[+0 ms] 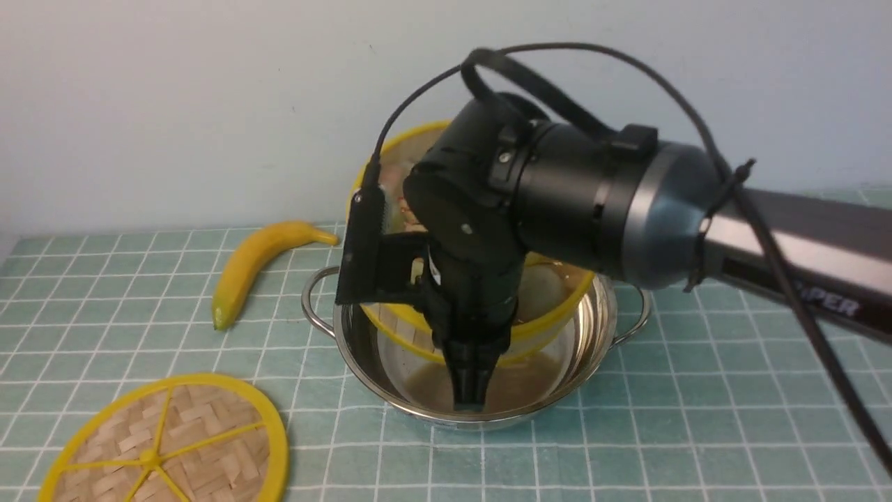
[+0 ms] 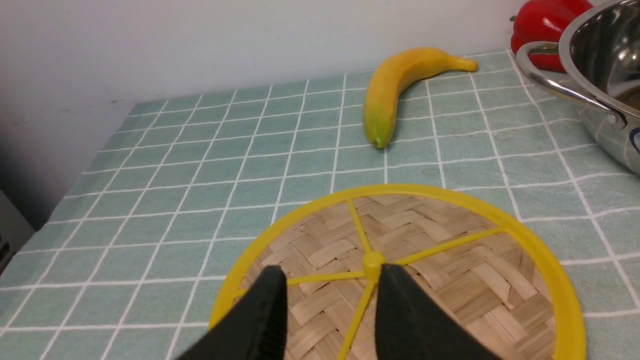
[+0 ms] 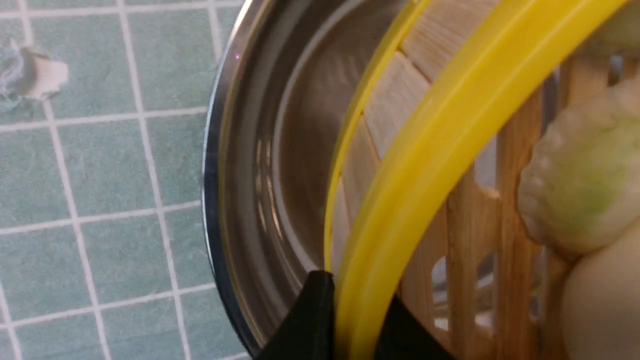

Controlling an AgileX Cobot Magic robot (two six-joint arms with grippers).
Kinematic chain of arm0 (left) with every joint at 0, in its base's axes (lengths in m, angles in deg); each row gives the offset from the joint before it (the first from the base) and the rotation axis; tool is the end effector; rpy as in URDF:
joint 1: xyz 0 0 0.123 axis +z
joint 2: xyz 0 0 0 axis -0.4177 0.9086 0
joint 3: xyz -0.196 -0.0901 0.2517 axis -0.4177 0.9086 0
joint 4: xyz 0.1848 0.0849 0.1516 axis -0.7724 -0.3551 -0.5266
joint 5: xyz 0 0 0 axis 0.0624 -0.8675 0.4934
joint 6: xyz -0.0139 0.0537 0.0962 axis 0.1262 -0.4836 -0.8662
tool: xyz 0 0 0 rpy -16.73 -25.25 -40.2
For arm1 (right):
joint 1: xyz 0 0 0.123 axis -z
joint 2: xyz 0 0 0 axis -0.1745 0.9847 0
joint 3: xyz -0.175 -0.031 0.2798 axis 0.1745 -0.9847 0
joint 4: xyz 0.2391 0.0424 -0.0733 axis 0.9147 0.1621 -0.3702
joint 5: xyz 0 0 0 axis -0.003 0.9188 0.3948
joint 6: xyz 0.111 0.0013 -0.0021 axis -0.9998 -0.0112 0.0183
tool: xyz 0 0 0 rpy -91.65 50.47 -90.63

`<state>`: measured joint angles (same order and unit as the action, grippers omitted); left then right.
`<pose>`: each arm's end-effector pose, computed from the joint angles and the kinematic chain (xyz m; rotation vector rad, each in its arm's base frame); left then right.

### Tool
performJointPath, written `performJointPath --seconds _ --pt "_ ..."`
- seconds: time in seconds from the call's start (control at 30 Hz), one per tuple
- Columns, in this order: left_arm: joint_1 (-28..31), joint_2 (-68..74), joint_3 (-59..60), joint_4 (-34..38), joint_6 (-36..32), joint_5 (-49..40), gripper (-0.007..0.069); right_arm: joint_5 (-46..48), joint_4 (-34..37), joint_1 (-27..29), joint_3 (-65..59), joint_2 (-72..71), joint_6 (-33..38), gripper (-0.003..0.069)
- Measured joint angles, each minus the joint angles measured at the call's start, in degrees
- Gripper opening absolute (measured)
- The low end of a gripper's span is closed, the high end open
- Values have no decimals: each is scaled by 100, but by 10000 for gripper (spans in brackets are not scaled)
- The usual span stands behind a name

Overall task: Place the steamer in the pot on the blue tablecloth, and put the lid on the steamer.
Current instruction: 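Place the bamboo steamer basket of food into the steel pot with the right gripper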

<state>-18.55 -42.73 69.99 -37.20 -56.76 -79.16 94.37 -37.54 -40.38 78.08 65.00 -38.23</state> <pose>0.0270 0.0041 0.1712 0.0374 1.8657 0.1917 0.3043 0.3328 0.2788 -1.8362 2.2726 -0.2465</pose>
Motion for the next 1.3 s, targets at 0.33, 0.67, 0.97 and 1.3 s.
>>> performJointPath --seconds 0.33,0.67,0.97,1.3 --pt "0 0 0 0 0 0 243 18 -71 10 6 548 149 62" --pt "0 0 0 0 0 0 243 12 97 23 6 714 156 62" --pt "0 0 0 0 0 0 243 1 186 146 6 733 167 62" --pt "0 0 0 0 0 0 243 1 458 184 6 733 354 108"
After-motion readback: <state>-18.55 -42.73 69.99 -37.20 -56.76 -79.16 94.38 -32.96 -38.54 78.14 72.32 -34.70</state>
